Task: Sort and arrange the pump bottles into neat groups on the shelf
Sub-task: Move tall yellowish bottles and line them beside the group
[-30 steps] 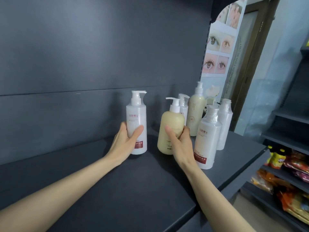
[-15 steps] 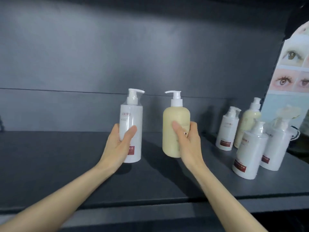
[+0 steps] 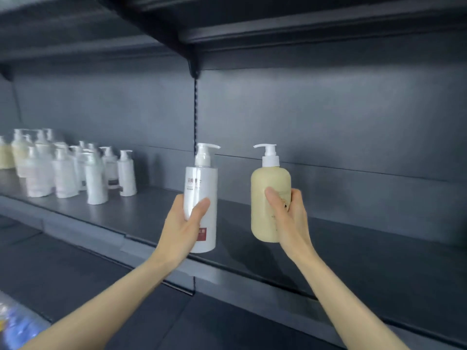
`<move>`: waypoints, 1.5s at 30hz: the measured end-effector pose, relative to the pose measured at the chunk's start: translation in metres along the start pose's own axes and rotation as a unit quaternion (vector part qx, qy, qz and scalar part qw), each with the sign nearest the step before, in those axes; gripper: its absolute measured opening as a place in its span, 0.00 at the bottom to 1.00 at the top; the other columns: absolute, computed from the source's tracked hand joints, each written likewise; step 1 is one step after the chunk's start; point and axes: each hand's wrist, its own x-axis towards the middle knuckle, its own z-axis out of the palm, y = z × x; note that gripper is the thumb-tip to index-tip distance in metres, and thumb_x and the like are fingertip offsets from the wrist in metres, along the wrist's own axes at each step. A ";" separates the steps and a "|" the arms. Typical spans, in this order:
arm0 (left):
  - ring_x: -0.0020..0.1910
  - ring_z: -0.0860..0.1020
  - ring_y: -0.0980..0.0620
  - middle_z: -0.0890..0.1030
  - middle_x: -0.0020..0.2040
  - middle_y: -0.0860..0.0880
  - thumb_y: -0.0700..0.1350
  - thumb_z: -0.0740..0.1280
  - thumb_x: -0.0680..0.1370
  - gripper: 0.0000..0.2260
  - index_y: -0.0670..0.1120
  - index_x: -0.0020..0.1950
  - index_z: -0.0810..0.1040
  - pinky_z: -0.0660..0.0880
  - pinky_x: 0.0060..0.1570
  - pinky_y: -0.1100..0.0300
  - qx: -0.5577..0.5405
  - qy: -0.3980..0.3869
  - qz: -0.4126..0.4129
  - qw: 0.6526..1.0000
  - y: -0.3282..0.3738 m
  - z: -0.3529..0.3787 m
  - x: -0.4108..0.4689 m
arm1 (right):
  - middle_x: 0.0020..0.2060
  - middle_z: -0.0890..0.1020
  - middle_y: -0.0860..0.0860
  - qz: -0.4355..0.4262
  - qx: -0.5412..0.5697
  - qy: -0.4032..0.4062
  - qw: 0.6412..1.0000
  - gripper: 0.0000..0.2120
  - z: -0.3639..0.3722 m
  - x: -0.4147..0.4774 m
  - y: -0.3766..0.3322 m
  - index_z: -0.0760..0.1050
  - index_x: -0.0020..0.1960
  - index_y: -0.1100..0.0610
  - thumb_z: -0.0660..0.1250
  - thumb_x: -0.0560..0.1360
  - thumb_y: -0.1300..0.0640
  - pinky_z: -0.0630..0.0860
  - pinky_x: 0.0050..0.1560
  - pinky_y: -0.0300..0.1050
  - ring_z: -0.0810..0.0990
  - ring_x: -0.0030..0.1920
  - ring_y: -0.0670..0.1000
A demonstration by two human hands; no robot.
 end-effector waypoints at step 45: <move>0.55 0.78 0.54 0.79 0.55 0.50 0.49 0.70 0.74 0.20 0.46 0.61 0.68 0.75 0.55 0.57 0.079 -0.180 -0.099 0.975 -0.242 -0.285 0.288 | 0.47 0.79 0.44 0.016 -0.083 0.037 0.996 0.22 0.423 0.117 0.087 0.67 0.58 0.51 0.72 0.70 0.48 0.74 0.40 0.37 0.79 0.46 0.41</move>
